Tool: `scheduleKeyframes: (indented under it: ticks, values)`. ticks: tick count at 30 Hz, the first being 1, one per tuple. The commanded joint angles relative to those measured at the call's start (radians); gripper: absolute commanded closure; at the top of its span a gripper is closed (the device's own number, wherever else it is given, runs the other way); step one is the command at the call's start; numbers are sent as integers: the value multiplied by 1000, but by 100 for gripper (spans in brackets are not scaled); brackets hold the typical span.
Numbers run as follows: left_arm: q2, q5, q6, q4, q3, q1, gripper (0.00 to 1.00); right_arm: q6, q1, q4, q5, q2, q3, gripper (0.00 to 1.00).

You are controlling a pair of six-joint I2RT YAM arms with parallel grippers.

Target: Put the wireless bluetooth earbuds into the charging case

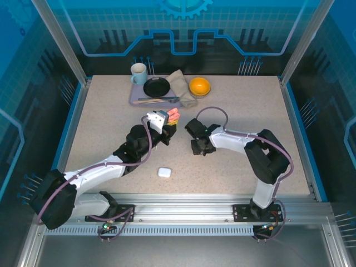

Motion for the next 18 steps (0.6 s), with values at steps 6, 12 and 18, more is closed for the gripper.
scheduleKeyframes:
  ticks: [6, 12, 18]
  values:
    - [-31, -17, 11, 6, -7, -7, 100, -26, -58, -92, 23, 16, 182, 61]
    - [-20, -15, 10, 14, -3, -8, 100, 32, -62, -67, -46, 21, 150, 57]
    - [-11, -7, 15, 11, 9, -8, 100, 177, -72, -34, -106, 25, 91, 37]
